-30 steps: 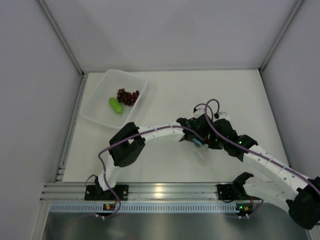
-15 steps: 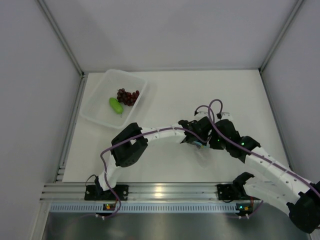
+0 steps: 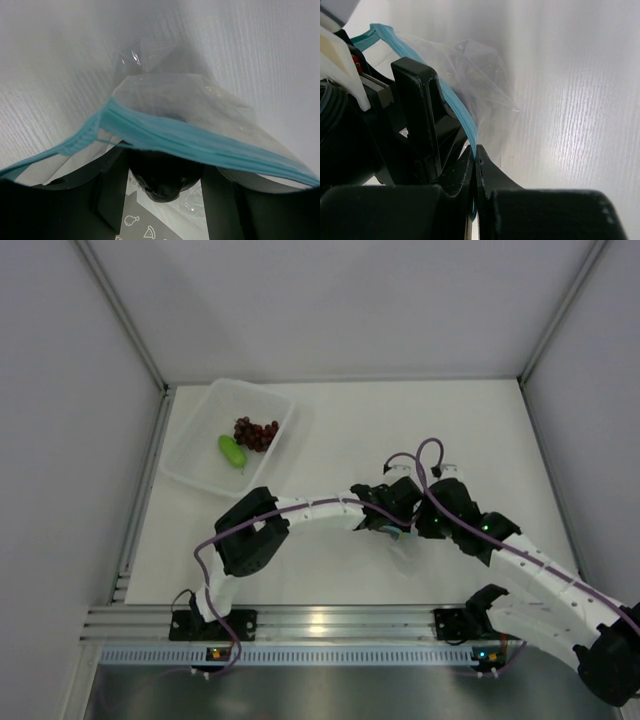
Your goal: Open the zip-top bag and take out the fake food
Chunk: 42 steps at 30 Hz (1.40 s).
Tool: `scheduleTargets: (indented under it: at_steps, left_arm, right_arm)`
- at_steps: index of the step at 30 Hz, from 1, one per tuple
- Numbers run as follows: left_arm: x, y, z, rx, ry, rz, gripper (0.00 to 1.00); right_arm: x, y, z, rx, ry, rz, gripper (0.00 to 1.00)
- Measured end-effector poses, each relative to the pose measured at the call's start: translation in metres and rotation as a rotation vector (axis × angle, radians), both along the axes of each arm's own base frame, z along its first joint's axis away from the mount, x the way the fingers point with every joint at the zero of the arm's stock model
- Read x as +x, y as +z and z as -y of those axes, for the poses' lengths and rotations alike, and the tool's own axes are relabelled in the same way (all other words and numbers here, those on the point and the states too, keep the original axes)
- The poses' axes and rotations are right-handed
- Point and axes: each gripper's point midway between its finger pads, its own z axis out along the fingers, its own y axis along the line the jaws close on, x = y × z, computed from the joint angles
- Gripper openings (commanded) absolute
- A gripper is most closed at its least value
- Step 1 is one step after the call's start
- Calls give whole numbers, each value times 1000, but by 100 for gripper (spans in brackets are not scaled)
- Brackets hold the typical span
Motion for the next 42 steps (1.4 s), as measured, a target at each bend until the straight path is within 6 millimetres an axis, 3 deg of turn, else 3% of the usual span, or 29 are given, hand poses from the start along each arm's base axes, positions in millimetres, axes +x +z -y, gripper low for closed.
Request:
scheduleTargets:
  at_steps: [6,11,23,33,42]
  left_arm:
    - [-3,13,1,-52,5,16,0]
    - [-1,32,7,-105,-2,37,0]
    - [-7,71,10,-199,-77,53,0]
    - [-10,128,0,-391,-90,121,0]
    - [-2,119,-13,-441,-52,143,0]
  right_arm:
    - [0,0,-6,5,19,2,0]
    - [5,15,-13,-4,28,44,0]
    - [13,42,-3,-66,-12,123,0]
    - [18,38,-1,-106,-11,117,0]
    - [25,46,-5,-110,-5,138,0]
